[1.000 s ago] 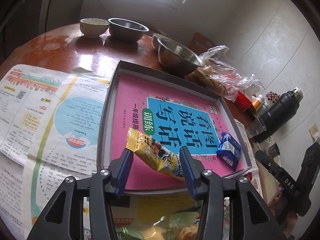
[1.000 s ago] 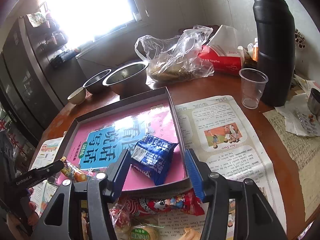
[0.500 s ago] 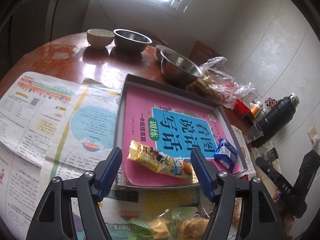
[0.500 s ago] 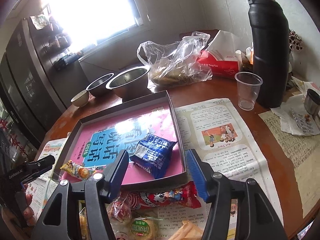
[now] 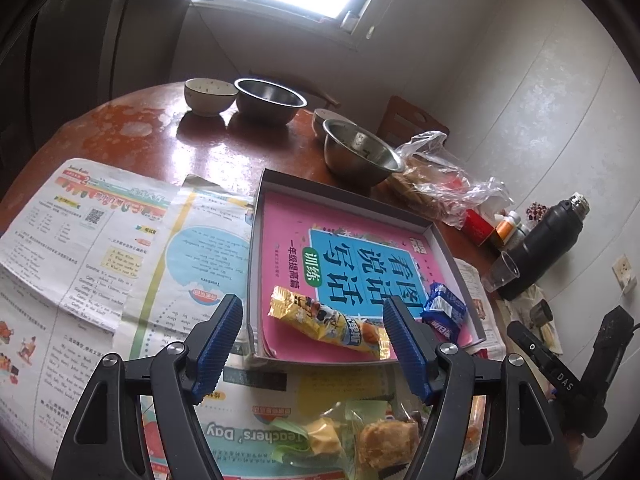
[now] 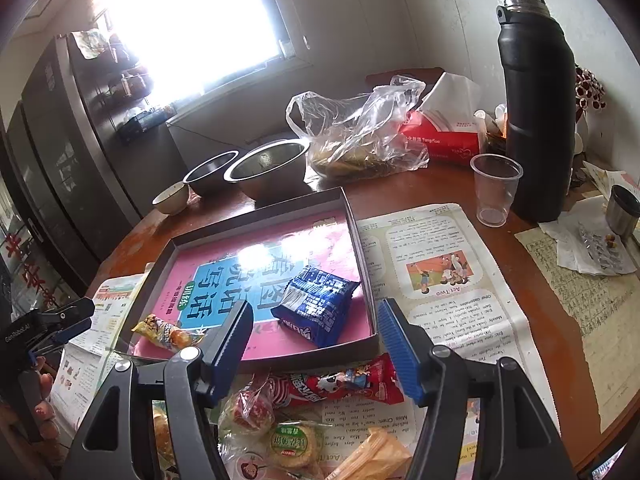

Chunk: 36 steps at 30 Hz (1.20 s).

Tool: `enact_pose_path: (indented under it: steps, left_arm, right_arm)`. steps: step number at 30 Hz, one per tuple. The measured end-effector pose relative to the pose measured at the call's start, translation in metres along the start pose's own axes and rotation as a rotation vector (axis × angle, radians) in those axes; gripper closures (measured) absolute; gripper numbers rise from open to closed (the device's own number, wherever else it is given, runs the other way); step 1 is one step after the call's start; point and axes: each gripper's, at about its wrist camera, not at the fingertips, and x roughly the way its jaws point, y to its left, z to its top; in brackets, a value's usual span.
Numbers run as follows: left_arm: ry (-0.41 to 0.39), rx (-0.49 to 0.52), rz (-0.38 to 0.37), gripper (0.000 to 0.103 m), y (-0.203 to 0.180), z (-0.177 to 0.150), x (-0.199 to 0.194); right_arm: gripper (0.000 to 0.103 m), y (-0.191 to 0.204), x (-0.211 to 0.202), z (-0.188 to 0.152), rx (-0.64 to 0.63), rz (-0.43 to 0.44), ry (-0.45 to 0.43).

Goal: Organize snacks
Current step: 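Move both tools back toward the remaining snacks on the newspaper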

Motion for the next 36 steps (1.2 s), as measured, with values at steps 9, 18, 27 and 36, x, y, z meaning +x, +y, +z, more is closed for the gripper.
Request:
enact_pose_path:
  steps: [9,18,27,36]
  left_arm:
    - [0.016,0.024,0.004,0.028,-0.007,-0.008,-0.006]
    - [0.033,0.035,0.019,0.028,-0.007,-0.017,-0.013]
    - [0.045,0.045,0.039,0.028,-0.005,-0.025,-0.019]
    - [0.071,0.062,0.049,0.028,-0.008,-0.033,-0.021]
  right_arm:
    - [0.038,0.006,-0.013,-0.005,-0.020,0.018,-0.006]
    - [0.038,0.009,-0.023,-0.011,-0.029,0.028,-0.004]
    - [0.038,0.015,-0.032,-0.019,-0.049,0.046,-0.001]
    - [0.038,0.023,-0.041,-0.027,-0.072,0.056,-0.002]
